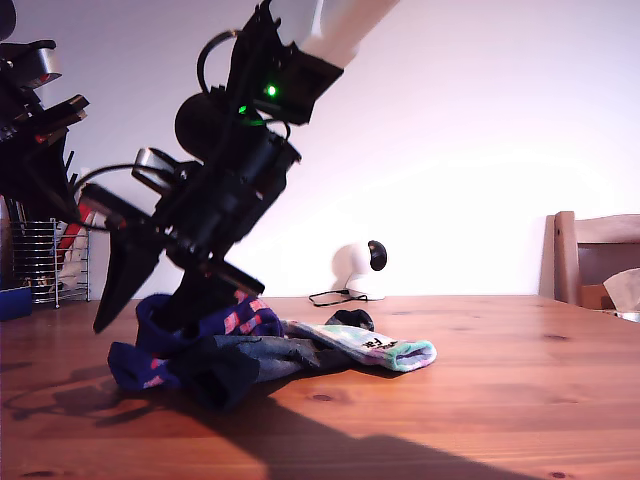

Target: Fold the socks in front of you. After folding them, place them to the left side.

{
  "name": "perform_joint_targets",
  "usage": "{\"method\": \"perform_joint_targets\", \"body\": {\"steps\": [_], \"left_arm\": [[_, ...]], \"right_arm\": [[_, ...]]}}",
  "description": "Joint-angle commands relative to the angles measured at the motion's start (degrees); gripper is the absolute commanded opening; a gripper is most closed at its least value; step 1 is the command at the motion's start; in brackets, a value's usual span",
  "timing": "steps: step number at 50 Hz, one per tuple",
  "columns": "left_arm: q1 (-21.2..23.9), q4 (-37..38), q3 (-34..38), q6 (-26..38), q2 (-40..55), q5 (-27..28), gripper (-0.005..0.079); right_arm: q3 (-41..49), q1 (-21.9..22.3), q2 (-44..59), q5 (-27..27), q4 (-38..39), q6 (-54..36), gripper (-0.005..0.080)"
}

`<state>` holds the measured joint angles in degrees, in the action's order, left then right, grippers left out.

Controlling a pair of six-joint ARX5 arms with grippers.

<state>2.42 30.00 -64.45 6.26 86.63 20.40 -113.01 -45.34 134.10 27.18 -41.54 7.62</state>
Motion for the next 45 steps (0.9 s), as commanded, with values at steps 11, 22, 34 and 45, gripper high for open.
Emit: {"method": "perform_joint_targets", "body": {"steps": [11, 22, 34, 45], "left_arm": [[0.1, -0.9, 0.4, -0.2, -0.5, 1.0, -0.0024], [0.2, -1.0, 0.5, -0.3, -0.5, 1.3, -0.0024], [0.2, -1.7, 0.5, -0.5, -0.5, 2.3, -0.0024], [0.8, -3.6, 0.5, -1.6, -0.5, 3.6, -0.0024]], "right_arm": [[-9.4, 1.2, 0.4, 0.3, -4.7, -0.6, 0.0357], [-10.6, 1.7, 0.4, 0.3, -7.7, -1.1, 0.0357], [-10.6, 1.3, 0.4, -1.2, -12.0, -1.1, 0.0411], [-10.6, -0.2, 0.4, -1.8, -12.5, 1.1, 0.0411]]}}
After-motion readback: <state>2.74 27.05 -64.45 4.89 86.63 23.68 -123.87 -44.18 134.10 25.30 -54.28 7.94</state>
